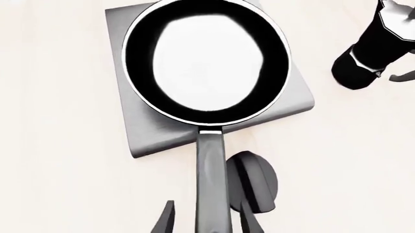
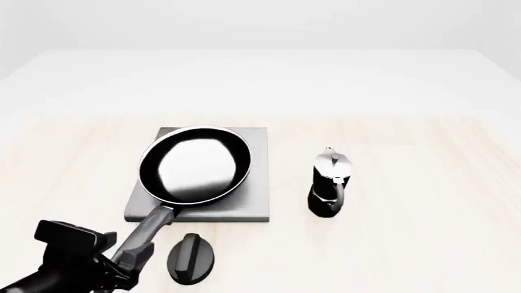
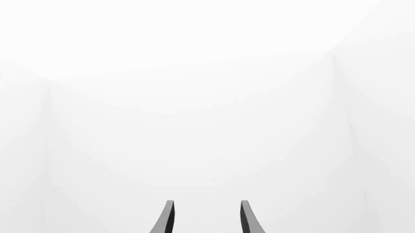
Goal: Put the frying pan on the stove.
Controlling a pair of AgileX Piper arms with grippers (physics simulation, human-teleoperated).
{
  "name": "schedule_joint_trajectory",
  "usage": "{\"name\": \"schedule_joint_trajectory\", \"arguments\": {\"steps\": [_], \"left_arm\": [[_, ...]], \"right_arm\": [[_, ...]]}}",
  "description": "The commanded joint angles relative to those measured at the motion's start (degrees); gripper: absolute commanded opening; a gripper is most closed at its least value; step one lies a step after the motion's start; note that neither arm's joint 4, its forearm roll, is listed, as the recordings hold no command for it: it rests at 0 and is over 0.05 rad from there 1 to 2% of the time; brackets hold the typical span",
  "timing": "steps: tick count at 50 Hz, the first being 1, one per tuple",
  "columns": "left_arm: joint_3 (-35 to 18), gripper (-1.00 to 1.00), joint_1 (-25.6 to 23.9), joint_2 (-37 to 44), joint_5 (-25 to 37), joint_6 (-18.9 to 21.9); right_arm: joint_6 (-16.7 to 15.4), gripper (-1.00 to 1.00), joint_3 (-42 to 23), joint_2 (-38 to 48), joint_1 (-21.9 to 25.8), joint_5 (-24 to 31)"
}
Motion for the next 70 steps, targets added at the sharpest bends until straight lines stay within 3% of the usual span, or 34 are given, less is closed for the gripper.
{"name": "schedule_joint_trajectory", "arguments": {"steps": [1, 11, 18, 26, 34, 49, 57, 70], "left_arm": [[-0.91, 1.00, 0.35, 0.94, -1.31, 0.40], [-1.38, 1.00, 0.33, 0.25, -0.52, 0.43], [-3.71, 1.00, 1.22, -4.30, 4.17, 1.75], [-11.71, 1.00, 2.22, -13.21, 14.47, 6.14], [-18.93, 1.00, 1.33, -15.22, 18.80, 10.04], [-27.91, 1.00, 1.57, -20.33, 23.38, 14.53], [-33.36, 1.00, -0.43, -24.85, 23.73, 13.94], [-34.21, 1.00, -2.89, -35.21, 21.71, 12.54]], "right_arm": [[-0.01, 1.00, -0.04, 0.00, 0.00, 0.04], [0.01, 1.00, 0.05, 0.00, 0.03, 0.03], [-0.11, 1.00, 0.15, 0.00, 0.28, -0.09], [-0.16, 1.00, 0.03, 0.00, 0.36, 0.03], [-0.16, 1.00, 0.29, 0.00, 0.36, -0.11], [-0.23, 1.00, 0.18, 0.00, 0.49, -0.02], [-0.40, 1.00, 0.26, 0.00, 0.75, -0.01], [-0.61, 1.00, 0.65, 0.00, 0.98, -0.18]]}}
